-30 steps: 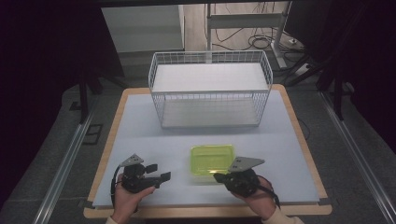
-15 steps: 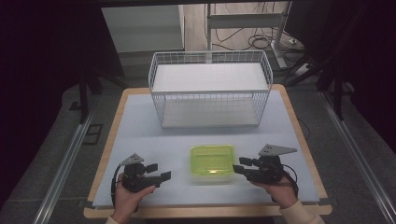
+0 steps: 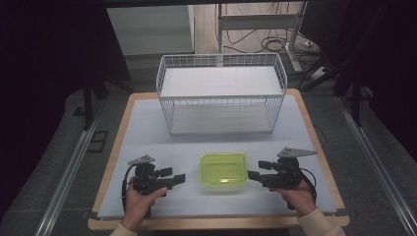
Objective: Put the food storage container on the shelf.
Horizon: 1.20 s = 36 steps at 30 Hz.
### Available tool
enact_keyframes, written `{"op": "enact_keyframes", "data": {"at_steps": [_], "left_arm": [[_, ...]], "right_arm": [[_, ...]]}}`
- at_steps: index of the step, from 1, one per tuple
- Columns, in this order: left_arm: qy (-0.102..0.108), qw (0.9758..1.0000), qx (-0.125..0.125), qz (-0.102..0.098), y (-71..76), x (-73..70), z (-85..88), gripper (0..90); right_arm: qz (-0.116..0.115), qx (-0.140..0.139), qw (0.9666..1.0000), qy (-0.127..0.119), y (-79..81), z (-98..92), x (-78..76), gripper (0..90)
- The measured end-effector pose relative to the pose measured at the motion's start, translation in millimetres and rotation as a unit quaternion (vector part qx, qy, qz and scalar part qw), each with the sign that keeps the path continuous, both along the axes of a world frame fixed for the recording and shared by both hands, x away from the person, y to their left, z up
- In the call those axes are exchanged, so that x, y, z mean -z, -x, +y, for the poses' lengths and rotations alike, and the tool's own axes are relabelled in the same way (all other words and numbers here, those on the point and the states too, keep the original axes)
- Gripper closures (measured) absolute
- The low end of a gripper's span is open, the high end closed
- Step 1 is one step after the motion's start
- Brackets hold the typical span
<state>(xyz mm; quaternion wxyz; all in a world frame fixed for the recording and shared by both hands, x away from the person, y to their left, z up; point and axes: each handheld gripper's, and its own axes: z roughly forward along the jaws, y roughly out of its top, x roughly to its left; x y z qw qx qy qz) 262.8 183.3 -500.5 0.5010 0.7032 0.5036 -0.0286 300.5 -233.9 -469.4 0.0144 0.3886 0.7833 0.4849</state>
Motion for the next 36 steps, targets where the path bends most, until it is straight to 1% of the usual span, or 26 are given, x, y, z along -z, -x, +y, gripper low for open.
{"op": "enact_keyframes", "data": {"at_steps": [1, 3, 5, 6, 13, 17, 19, 20, 23, 25, 29, 32, 33, 36], "left_arm": [[0.001, 1.0000, 0.001, 0.001, -0.8, -0.7, -1.4, 22.1], [0.004, 1.0000, 0.005, 0.005, -2.3, -1.6, -5.5, 22.1], [0.001, 0.9999, 0.010, 0.010, -3.4, -1.2, -8.3, 22.2], [0.002, 0.9998, 0.010, 0.015, -3.9, -0.9, -9.3, 22.2], [0.017, 0.9991, 0.011, 0.036, -10.8, 0.1, -12.9, 23.0], [0.026, 0.9983, 0.012, 0.051, -18.0, 1.4, -16.8, 24.0], [0.030, 0.9976, 0.015, 0.060, -22.1, 2.5, -20.0, 24.1], [0.035, 0.9971, 0.016, 0.066, -25.0, 3.2, -22.5, 24.1], [0.031, 0.9970, 0.021, 0.068, -29.6, 3.6, -27.4, 24.3], [0.033, 0.9966, 0.022, 0.072, -32.7, 4.3, -29.9, 25.4], [0.038, 0.9957, 0.024, 0.081, -38.5, 7.3, -35.8, 25.8], [0.034, 0.9952, 0.029, 0.088, -42.8, 9.5, -40.5, 26.5], [0.035, 0.9950, 0.029, 0.089, -44.1, 10.1, -42.1, 28.2], [0.035, 0.9945, 0.032, 0.093, -48.1, 11.2, -46.5, 28.9]], "right_arm": [[0.007, 0.001, 1.0000, -0.002, -1.6, -0.3, 0.2, 30.2], [0.015, 0.005, 0.9999, -0.004, -4.3, -0.6, 0.7, 30.9], [0.022, 0.004, 0.9997, -0.005, -6.6, -0.1, 1.7, 31.3], [0.025, 0.004, 0.9997, -0.005, -7.8, 0.3, 2.3, 31.5], [0.043, 0.010, 0.9990, -0.010, -14.4, 3.2, 4.7, 34.2], [0.056, 0.015, 0.9983, -0.011, -20.7, 6.2, 8.6, 36.0], [0.063, 0.016, 0.9978, -0.012, -25.1, 8.2, 10.6, 37.2], [0.066, 0.017, 0.9976, -0.012, -26.8, 9.0, 11.5, 37.4], [0.075, 0.022, 0.9969, -0.007, -31.6, 11.7, 15.0, 38.6], [0.081, 0.025, 0.9964, -0.001, -33.4, 11.8, 17.2, 39.4], [0.086, 0.030, 0.9958, -0.005, -35.3, 9.3, 18.8, 41.9], [0.091, 0.033, 0.9953, -0.008, -37.3, 8.2, 20.0, 43.9], [0.096, 0.034, 0.9948, -0.009, -38.1, 8.0, 20.5, 44.7], [0.102, 0.033, 0.9941, -0.010, -39.9, 8.8, 23.1, 46.3]]}}
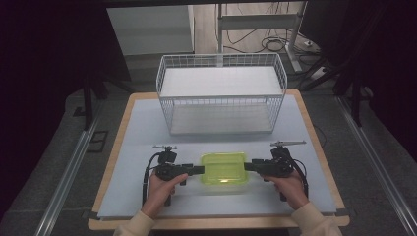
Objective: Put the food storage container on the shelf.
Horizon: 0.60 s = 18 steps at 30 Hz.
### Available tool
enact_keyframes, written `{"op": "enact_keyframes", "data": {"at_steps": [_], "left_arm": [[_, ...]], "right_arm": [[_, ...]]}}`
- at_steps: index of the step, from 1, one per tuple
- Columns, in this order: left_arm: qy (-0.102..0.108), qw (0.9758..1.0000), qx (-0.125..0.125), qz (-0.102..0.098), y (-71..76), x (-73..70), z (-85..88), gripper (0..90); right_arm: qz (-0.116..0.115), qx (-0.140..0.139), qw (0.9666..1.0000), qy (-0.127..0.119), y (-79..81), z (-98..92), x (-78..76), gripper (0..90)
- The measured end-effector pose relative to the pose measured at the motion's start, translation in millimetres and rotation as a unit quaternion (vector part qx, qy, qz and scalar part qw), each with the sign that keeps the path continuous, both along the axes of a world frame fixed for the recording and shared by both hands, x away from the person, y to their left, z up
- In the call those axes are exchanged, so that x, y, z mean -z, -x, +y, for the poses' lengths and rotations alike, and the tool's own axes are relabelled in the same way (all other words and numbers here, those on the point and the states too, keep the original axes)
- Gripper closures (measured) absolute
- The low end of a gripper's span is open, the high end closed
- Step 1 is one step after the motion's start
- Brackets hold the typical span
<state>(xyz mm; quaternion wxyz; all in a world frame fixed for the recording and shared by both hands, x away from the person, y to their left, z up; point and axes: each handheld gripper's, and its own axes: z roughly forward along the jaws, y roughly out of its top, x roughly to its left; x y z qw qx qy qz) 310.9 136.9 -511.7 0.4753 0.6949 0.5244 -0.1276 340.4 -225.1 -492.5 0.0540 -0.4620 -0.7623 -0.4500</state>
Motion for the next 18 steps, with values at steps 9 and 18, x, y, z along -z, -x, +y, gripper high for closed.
{"op": "enact_keyframes", "data": {"at_steps": [9, 18], "left_arm": [[0.004, 0.9998, 0.007, 0.018, -5.2, 8.0, -4.2, 37.9], [0.013, 0.9994, 0.011, 0.031, -7.6, 12.4, -6.3, 48.0]], "right_arm": [[0.028, -0.010, 0.9995, -0.009, -3.6, 3.3, 9.1, 52.2], [0.048, -0.013, 0.9985, -0.023, -7.4, 3.1, 15.6, 58.6]]}}
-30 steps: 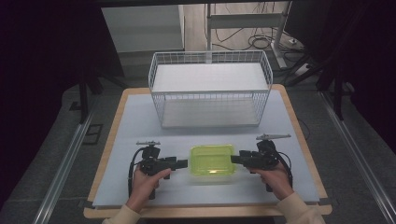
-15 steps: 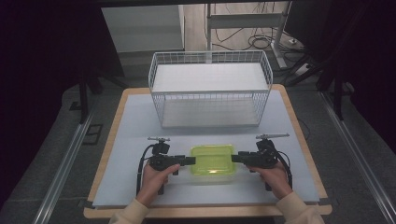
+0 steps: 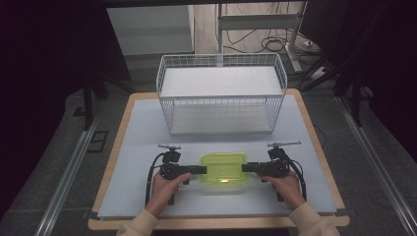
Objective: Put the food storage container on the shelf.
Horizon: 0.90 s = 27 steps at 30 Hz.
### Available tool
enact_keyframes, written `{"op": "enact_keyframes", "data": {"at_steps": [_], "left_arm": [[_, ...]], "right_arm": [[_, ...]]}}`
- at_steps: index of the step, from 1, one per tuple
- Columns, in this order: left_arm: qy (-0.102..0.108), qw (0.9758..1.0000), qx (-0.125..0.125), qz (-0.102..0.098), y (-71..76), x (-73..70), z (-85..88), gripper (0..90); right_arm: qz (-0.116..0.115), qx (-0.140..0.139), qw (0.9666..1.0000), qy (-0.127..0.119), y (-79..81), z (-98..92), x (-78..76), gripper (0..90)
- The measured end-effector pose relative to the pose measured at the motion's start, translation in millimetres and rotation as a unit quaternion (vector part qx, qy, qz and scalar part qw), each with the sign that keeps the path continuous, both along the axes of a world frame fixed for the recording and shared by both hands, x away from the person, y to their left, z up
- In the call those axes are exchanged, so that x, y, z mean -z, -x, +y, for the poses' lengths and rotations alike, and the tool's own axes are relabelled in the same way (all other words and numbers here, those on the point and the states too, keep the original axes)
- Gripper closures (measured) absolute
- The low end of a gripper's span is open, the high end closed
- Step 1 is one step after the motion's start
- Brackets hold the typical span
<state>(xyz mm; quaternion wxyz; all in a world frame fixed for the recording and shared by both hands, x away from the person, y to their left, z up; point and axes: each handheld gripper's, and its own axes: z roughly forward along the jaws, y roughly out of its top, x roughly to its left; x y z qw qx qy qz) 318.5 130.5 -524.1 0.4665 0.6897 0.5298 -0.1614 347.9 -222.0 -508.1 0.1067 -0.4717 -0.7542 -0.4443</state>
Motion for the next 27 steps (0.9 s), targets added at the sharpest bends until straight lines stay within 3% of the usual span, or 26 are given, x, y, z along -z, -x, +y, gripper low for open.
{"op": "enact_keyframes", "data": {"at_steps": [4, 7, 17, 27], "left_arm": [[0.001, 1.0000, 0.008, 0.004, -0.5, 1.9, -1.7, 57.6], [-0.014, 0.9999, 0.005, 0.004, 0.8, 2.1, -3.9, 69.0], [-0.010, 0.9999, 0.005, -0.005, 6.6, -3.1, -1.7, 75.2], [-0.010, 0.9994, 0.000, -0.034, 13.5, -12.1, 0.8, 80.7]], "right_arm": [[0.009, -0.006, 0.9999, -0.004, -0.2, 0.9, 2.6, 65.7], [0.015, -0.005, 0.9999, -0.003, -0.5, 1.9, 4.8, 68.1], [0.020, 0.006, 0.9997, -0.015, 3.5, -0.2, -0.4, 75.2], [0.017, 0.012, 0.9992, -0.034, 7.2, -3.1, -7.0, 80.3]]}}
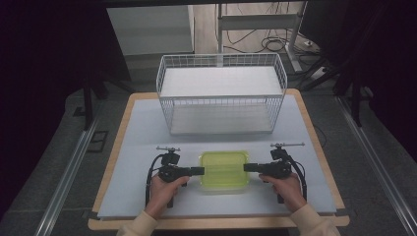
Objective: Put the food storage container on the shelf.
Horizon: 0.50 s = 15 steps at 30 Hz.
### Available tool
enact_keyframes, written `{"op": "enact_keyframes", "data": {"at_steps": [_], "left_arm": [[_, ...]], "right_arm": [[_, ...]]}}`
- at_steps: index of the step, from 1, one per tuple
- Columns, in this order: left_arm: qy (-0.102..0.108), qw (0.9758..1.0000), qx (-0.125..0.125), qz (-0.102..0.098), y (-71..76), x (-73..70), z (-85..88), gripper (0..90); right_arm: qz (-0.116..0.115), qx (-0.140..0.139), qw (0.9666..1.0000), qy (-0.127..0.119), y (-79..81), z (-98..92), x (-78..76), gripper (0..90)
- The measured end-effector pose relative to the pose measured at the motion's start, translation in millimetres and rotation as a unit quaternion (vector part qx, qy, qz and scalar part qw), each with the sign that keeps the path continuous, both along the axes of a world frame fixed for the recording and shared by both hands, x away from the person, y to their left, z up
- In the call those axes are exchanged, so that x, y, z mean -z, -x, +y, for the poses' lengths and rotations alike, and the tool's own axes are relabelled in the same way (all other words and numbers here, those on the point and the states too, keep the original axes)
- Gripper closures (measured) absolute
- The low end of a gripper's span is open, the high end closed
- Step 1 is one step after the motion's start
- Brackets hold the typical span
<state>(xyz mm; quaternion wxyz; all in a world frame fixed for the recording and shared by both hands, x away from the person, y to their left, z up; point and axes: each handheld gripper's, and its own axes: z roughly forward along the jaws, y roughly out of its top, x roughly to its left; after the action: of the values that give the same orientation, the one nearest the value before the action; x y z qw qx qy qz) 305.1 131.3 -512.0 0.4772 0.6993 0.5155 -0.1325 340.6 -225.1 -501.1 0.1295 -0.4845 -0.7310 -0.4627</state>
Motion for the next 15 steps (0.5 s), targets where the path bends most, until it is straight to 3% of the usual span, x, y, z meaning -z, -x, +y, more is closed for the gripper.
{"op": "enact_keyframes", "data": {"at_steps": [15], "left_arm": [[0.006, 0.9997, 0.001, -0.024, 5.0, -10.6, 2.9, 80.8]], "right_arm": [[-0.025, -0.004, 0.9996, -0.010, 5.5, 0.5, -13.0, 80.3]]}}
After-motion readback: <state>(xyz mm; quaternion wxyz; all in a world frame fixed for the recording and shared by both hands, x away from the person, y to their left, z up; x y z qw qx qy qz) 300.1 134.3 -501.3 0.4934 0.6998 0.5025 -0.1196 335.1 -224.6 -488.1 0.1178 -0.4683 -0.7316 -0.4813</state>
